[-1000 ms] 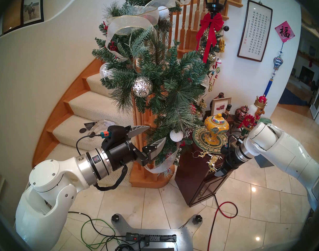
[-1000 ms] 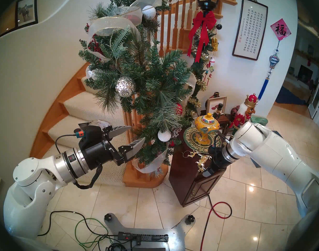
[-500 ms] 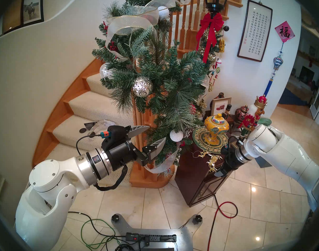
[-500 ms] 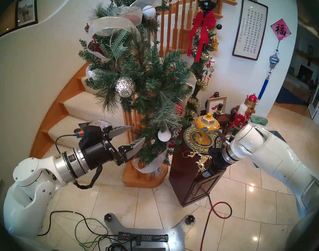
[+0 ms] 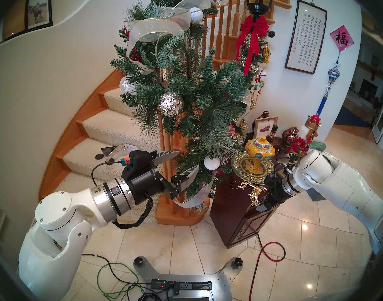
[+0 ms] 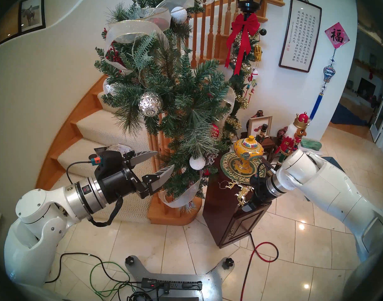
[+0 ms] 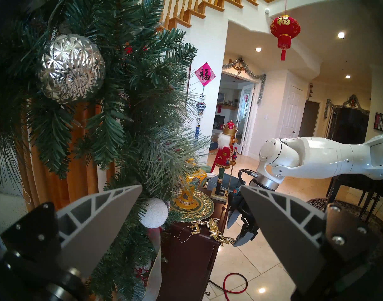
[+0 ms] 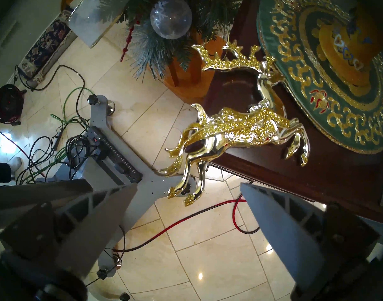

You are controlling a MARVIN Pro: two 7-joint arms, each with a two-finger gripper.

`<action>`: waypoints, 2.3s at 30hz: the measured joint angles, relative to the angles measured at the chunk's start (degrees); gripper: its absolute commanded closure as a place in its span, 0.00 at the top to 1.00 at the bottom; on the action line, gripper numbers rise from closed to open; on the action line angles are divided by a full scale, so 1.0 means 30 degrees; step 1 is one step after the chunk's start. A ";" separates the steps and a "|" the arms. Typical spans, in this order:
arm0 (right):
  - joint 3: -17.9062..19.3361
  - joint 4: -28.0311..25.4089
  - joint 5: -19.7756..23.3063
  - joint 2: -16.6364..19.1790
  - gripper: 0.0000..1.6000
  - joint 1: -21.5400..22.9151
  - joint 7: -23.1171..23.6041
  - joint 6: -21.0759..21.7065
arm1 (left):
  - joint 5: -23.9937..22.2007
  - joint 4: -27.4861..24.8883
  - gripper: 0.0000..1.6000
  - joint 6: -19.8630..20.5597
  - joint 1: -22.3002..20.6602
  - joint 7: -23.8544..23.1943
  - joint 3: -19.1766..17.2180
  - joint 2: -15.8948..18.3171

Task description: Hang the ornament onto the Christmas-tree-style decoration

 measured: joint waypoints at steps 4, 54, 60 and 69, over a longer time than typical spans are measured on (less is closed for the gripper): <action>0.0000 0.0004 0.0119 -0.0001 1.00 0.0000 -0.0142 -0.0029 | 0.0000 0.0000 1.00 0.0000 0.0000 0.0000 0.0000 0.0000; -0.0541 0.1266 -0.0774 -0.0868 1.00 0.0607 0.0496 -0.0198 | 0.0000 0.0000 1.00 0.0000 0.0000 0.0000 0.0000 0.0000; -0.0541 0.1313 -0.0942 -0.0975 1.00 0.0618 0.0539 -0.0153 | 0.0000 0.0000 1.00 0.0000 0.0000 0.0000 0.0000 0.0000; -0.0534 0.1336 -0.1125 -0.1062 1.00 0.0619 0.0593 -0.0123 | 0.0000 0.0000 1.00 0.0000 0.0000 0.0000 0.0000 0.0000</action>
